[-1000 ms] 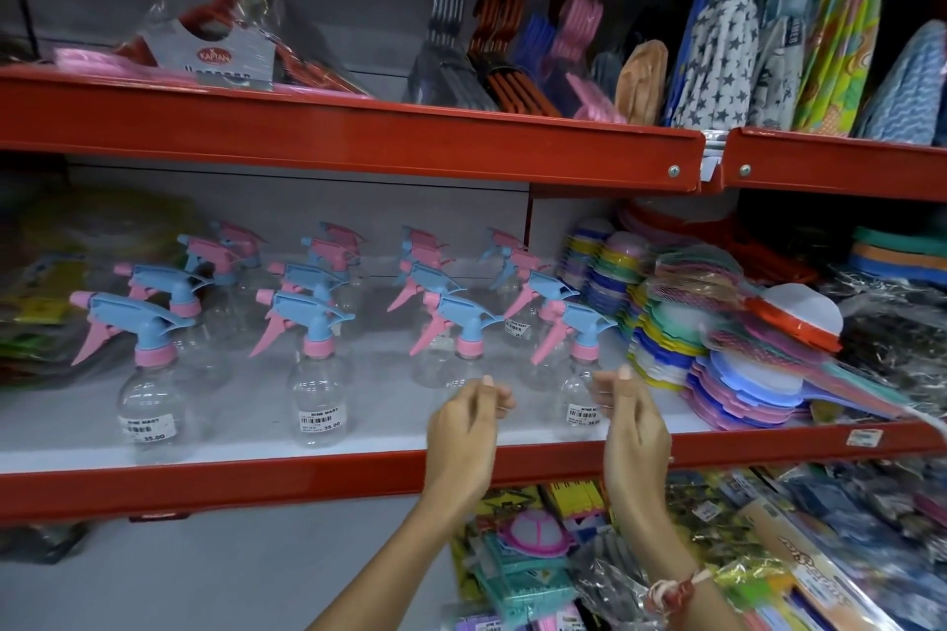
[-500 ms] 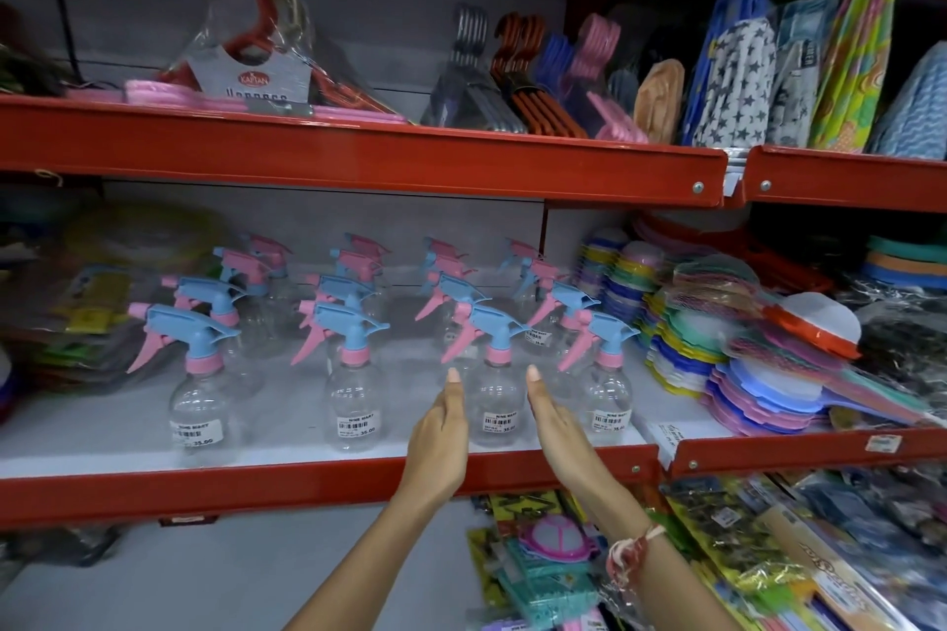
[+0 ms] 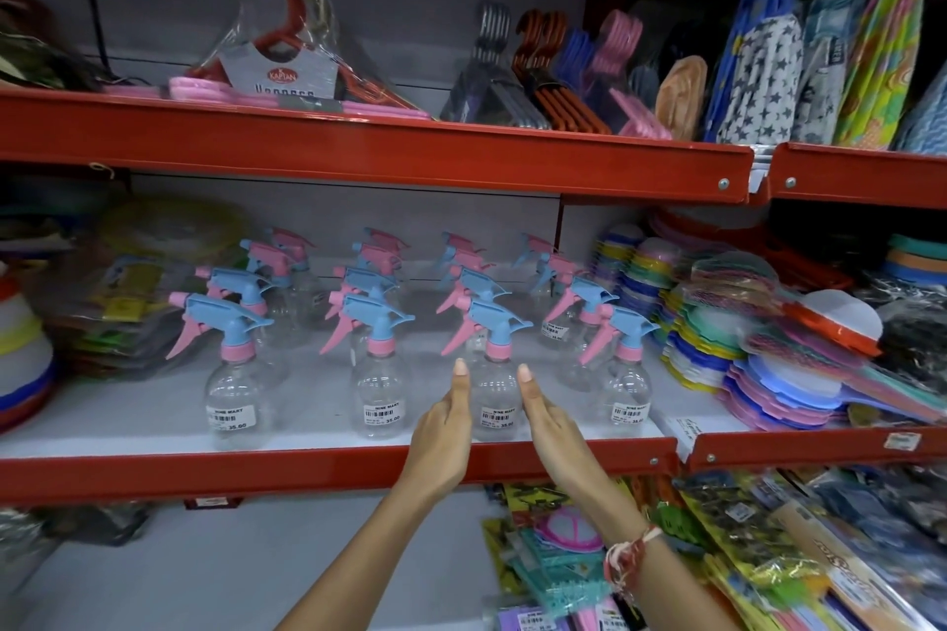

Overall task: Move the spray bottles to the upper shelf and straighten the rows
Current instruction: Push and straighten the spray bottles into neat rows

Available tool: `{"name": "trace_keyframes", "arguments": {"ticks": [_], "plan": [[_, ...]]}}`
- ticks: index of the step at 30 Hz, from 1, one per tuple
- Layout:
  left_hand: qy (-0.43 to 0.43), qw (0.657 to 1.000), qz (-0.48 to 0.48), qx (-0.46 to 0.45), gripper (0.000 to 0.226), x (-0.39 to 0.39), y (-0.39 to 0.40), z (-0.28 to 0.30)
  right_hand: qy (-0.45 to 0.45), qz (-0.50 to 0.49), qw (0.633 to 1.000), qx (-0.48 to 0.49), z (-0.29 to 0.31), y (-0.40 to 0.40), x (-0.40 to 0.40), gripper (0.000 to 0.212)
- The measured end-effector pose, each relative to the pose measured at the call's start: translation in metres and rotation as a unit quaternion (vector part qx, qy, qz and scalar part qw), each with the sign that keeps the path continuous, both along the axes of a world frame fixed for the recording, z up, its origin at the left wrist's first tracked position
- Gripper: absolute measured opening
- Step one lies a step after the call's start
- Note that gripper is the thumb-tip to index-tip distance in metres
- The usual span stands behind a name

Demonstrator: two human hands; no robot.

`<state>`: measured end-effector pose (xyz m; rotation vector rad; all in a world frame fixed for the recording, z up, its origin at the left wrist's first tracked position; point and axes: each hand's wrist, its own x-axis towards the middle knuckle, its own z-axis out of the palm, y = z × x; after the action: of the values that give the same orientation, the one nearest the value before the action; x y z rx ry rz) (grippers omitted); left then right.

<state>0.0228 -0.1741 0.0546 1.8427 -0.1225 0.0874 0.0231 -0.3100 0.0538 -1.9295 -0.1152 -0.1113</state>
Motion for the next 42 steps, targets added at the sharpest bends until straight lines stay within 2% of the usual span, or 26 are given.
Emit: {"name": "trace_keyframes", "arguments": {"ticks": [2,3,6,10,12,14,16,18,20,22,26,30,35,39,42], "plan": [[-0.001,1.000,-0.005,0.000,0.050,-0.002,-0.001,0.003,0.002,-0.007,1.000,-0.006,0.000,0.000,0.001,0.074],[-0.007,1.000,-0.008,0.000,0.055,-0.001,-0.001,0.000,0.004,-0.011,1.000,-0.011,0.000,0.000,0.002,0.076],[-0.021,1.000,-0.004,0.007,0.087,0.005,0.000,-0.006,0.000,-0.017,1.000,-0.023,-0.002,0.000,0.004,0.077],[-0.027,1.000,-0.014,0.006,0.091,0.009,0.002,-0.009,0.003,-0.013,1.000,-0.028,-0.005,0.001,0.004,0.080],[-0.035,0.999,-0.020,-0.005,0.086,0.007,0.004,-0.010,-0.005,-0.025,0.999,-0.022,-0.007,0.003,0.003,0.084],[-0.057,0.998,-0.015,-0.017,0.076,0.003,0.008,-0.013,-0.045,-0.076,0.996,0.000,-0.008,0.010,-0.002,0.079],[-0.092,0.995,0.014,-0.028,0.060,-0.002,0.016,-0.015,-0.110,-0.143,0.983,0.034,-0.009,0.020,-0.011,0.067],[-0.135,0.988,0.067,-0.030,0.047,-0.005,0.029,-0.019,-0.160,-0.167,0.970,0.070,-0.011,0.033,-0.018,0.048],[-0.165,0.977,0.126,-0.044,0.039,-0.007,0.046,-0.023,-0.165,-0.154,0.971,0.078,-0.012,0.048,-0.021,0.034],[-0.188,0.964,0.182,-0.047,0.039,-0.008,0.064,-0.026,-0.153,-0.126,0.978,0.065,-0.012,0.064,-0.020,0.029],[-0.191,0.953,0.235,-0.027,0.042,-0.010,0.097,-0.020,-0.096,-0.045,0.994,0.019,-0.007,0.092,-0.015,0.039],[-0.127,0.975,0.182,-0.006,0.049,-0.006,0.110,-0.011,-0.018,0.001,1.000,0.003,-0.003,0.110,-0.002,0.058],[-0.028,0.995,0.088,-0.045,0.084,0.004,0.120,-0.008,0.039,-0.008,0.999,0.024,0.005,0.122,0.004,0.061],[-0.001,0.996,0.051,-0.067,0.102,0.003,0.127,-0.004,0.041,-0.015,0.999,0.019,0.007,0.130,0.002,0.064],[-0.003,0.998,0.021,-0.062,0.099,-0.002,0.132,-0.004,0.046,-0.011,0.999,0.024,0.005,0.135,0.002,0.069]]}}
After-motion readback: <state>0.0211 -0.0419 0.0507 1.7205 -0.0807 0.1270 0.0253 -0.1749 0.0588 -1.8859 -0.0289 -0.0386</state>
